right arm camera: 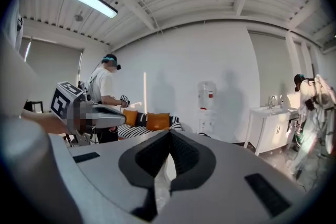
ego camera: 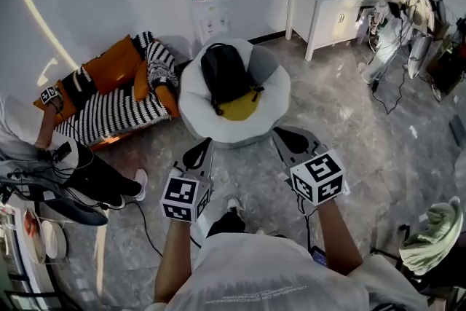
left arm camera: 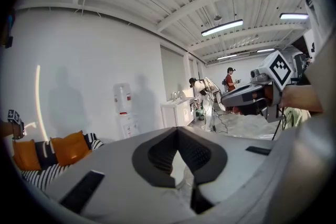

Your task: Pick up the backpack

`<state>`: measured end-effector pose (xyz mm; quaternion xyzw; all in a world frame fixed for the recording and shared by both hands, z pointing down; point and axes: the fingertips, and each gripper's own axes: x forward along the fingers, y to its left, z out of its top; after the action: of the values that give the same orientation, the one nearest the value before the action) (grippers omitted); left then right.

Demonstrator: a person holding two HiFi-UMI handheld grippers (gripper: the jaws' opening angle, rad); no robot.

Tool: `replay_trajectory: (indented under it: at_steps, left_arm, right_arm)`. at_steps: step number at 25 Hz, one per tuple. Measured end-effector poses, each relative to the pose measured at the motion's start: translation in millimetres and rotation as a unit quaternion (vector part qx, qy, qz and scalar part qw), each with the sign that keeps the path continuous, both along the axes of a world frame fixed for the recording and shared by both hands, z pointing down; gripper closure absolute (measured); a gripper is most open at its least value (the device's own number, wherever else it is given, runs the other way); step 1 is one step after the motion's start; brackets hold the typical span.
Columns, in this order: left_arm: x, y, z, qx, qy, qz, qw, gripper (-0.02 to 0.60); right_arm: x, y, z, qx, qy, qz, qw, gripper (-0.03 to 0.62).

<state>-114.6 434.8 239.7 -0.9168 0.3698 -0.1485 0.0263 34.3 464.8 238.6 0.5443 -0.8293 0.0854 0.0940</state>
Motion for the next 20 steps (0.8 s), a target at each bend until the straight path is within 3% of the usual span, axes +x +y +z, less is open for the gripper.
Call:
replay_trajectory:
  at_steps: [8,12,20]
  left_arm:
    - [0.7,-39.7,16.5,-0.013,0.009,-0.003,0.9999,0.566]
    - [2.3,-88.3,22.3,-0.02,0.023,-0.008,0.9995,0.568]
    - [0.5,-195.0,18.1,-0.022,0.027,-0.013,0.9993,0.566]
  right_arm:
    - [3.2,-36.1,12.5,0.007,0.0,-0.006,1.0,0.594]
    - [10.3,-76.8,14.8,0.009,0.029,0.006,1.0,0.594]
    - [11.2,-175.6,10.9,-0.003,0.022,0.004,1.0,0.594]
